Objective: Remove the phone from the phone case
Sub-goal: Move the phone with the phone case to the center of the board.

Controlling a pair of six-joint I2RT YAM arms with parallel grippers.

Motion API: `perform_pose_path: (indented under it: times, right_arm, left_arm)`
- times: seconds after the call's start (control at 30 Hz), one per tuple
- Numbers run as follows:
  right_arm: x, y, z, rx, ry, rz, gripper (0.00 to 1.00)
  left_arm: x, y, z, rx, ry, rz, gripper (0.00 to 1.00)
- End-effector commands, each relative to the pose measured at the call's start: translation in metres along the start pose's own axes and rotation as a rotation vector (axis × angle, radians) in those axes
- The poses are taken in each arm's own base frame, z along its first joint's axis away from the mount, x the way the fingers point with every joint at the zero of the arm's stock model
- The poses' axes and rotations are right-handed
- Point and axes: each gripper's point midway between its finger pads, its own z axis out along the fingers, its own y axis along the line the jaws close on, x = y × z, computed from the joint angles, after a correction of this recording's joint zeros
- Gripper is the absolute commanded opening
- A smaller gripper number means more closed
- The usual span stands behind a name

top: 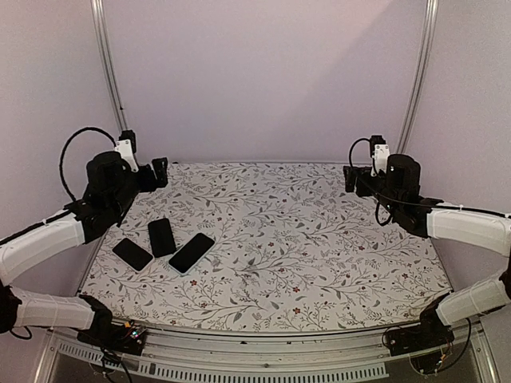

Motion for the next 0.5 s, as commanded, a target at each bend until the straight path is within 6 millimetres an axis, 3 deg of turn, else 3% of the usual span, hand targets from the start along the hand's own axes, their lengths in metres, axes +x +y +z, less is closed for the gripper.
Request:
perform_pose_path:
  times: [0.0,0.1,0.23,0.37,0.47]
  right_arm:
    - [0.010,-0.015,-0.018,0.100,0.076,0.002,0.99]
    - [0.001,-0.029,-0.035,0.150,0.039,0.080,0.99]
    - [0.007,-0.034,-0.046,0.152,0.031,0.155,0.99]
    - [0.021,-0.017,-0.049,0.045,0.070,0.189,0.99]
    - [0.031,-0.005,-0.051,-0.026,0.114,0.228,0.99]
  left_arm:
    - [0.031,0.017,-0.022,-0.108,0.194,0.017,0.99]
    - [0.030,0.036,-0.038,-0.183,0.188,0.002,0.99]
    - [0.031,0.024,-0.050,-0.057,0.161,0.032,0.99]
    - [0.065,0.016,-0.050,-0.018,0.314,0.015,0.99]
    - [0.097,-0.005,-0.055,0.084,0.425,-0.040,0.99]
